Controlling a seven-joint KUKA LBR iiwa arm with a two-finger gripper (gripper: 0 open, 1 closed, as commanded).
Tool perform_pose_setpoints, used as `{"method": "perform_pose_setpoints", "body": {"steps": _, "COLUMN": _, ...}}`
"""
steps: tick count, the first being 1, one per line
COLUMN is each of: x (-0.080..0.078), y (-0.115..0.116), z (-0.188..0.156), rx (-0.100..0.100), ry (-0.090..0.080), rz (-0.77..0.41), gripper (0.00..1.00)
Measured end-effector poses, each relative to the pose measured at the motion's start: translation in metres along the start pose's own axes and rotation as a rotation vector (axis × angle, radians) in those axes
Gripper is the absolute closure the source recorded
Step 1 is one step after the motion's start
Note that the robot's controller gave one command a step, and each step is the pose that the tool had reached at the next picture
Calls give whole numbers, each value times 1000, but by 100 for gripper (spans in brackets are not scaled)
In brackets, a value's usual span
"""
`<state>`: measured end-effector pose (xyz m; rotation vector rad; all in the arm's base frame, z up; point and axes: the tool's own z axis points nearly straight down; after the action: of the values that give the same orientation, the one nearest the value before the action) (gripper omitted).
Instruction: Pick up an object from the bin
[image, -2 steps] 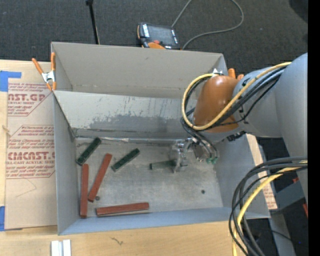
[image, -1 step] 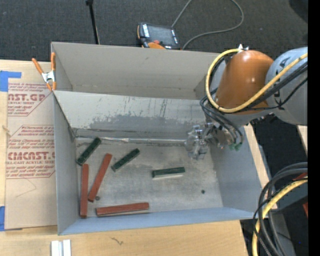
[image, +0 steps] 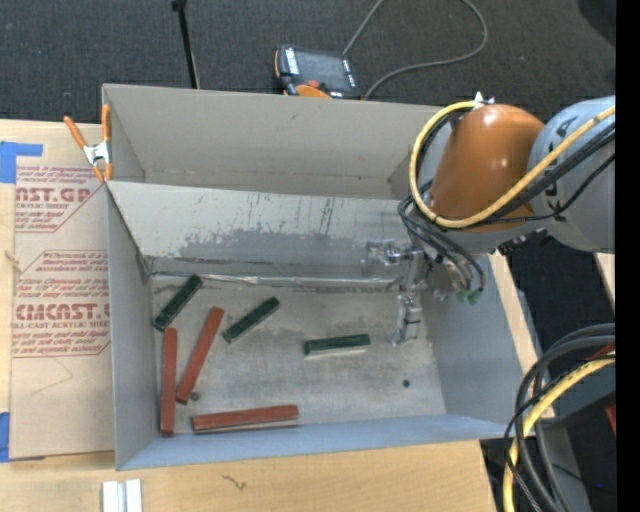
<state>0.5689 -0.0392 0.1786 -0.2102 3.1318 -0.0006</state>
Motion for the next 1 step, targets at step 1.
{"method": "perform_pose_setpoints", "body": {"steps": 1, "x": 12, "y": 20, "z": 113, "rx": -3, "ry": 9, "rz": 134, "gripper": 0}}
